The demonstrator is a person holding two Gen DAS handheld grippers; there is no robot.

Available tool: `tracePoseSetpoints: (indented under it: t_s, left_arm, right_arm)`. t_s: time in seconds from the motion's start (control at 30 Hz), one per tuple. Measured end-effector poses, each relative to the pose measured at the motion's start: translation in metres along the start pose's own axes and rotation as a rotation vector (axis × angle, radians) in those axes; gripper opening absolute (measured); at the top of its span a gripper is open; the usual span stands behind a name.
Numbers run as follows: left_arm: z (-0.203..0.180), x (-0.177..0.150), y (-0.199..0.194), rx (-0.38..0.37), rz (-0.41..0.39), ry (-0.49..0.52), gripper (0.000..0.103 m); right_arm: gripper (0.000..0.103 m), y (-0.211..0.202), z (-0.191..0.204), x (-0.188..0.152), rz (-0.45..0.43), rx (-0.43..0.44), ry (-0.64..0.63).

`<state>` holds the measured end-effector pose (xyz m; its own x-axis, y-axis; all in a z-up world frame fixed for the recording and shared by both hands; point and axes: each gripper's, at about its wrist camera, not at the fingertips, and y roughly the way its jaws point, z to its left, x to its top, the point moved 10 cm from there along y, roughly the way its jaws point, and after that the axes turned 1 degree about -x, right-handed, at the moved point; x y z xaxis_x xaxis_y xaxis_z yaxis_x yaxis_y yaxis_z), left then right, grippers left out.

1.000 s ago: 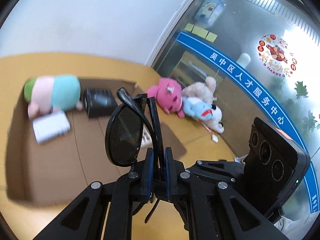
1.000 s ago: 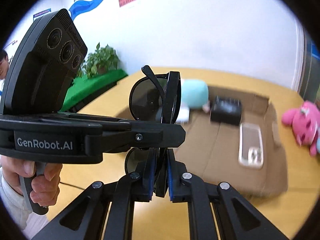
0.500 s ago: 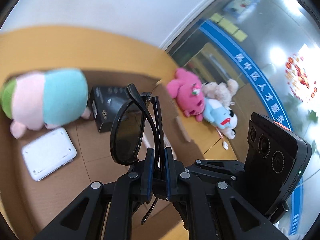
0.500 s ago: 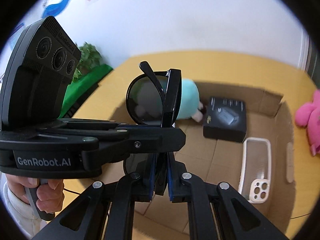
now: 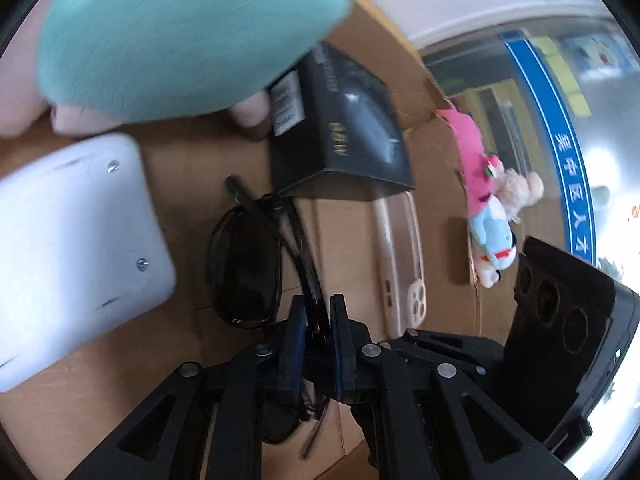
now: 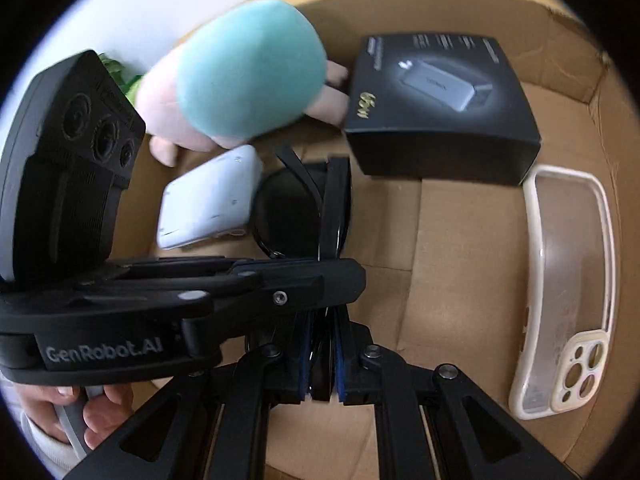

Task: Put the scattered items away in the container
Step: 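Carry the sunglasses over the cardboard box with the left gripper, then open the left gripper to drop the sunglasses into the box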

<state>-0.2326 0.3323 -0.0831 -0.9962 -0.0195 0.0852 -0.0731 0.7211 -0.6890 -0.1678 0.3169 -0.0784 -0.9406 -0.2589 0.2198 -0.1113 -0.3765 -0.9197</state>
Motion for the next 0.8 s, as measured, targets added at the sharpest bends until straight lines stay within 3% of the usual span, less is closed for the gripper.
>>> tracePoseSetpoints:
  t_s: [0.07,0.17,0.2,0.3,0.37,0.47,0.53,0.6,0.63,0.7,0.8]
  left_arm:
    - [0.003,-0.001,-0.001,0.017,0.000,-0.004,0.016]
    - [-0.003,-0.006,-0.009,0.070,-0.003,0.031,0.043]
    - [-0.008,-0.007,-0.015,0.089,-0.018,0.051,0.049]
    - [-0.021,-0.015,-0.051,0.157,-0.109,0.108,0.053]
    - [-0.030,-0.022,-0.078,0.183,-0.174,0.140,0.053]
    - [-0.046,-0.044,-0.136,0.289,-0.324,0.245,0.057]
    - [-0.054,-0.070,-0.182,0.403,-0.452,0.311,0.066]
    - [-0.055,-0.096,-0.218,0.502,-0.564,0.366,0.082]
    - [-0.058,-0.109,-0.230,0.537,-0.617,0.393,0.087]
    - [-0.055,-0.130,-0.246,0.583,-0.708,0.435,0.103]
    - [-0.041,-0.158,-0.247,0.658,-0.853,0.461,0.102]
  right_arm:
    - [0.009,0.001,0.002,-0.002,0.002,-0.020,-0.009]
    - [0.012,0.000,0.004,-0.006,0.000,-0.035,0.000]
    - [0.022,-0.002,0.004,-0.008,-0.002,-0.031,0.015]
    - [0.053,-0.018,0.007,-0.016,-0.042,-0.015,0.033]
    - [0.056,-0.039,0.010,-0.024,-0.091,-0.051,-0.005]
    - [0.060,-0.077,0.013,-0.031,-0.189,-0.071,-0.069]
    - [0.066,-0.111,0.015,-0.038,-0.305,-0.092,-0.112]
    - [0.080,-0.143,0.018,-0.046,-0.445,-0.119,-0.156]
    - [0.081,-0.149,0.015,-0.035,-0.499,-0.135,-0.165]
    - [0.082,-0.161,0.015,-0.052,-0.612,-0.173,-0.179]
    - [0.082,-0.153,0.005,-0.068,-0.718,-0.231,-0.182]
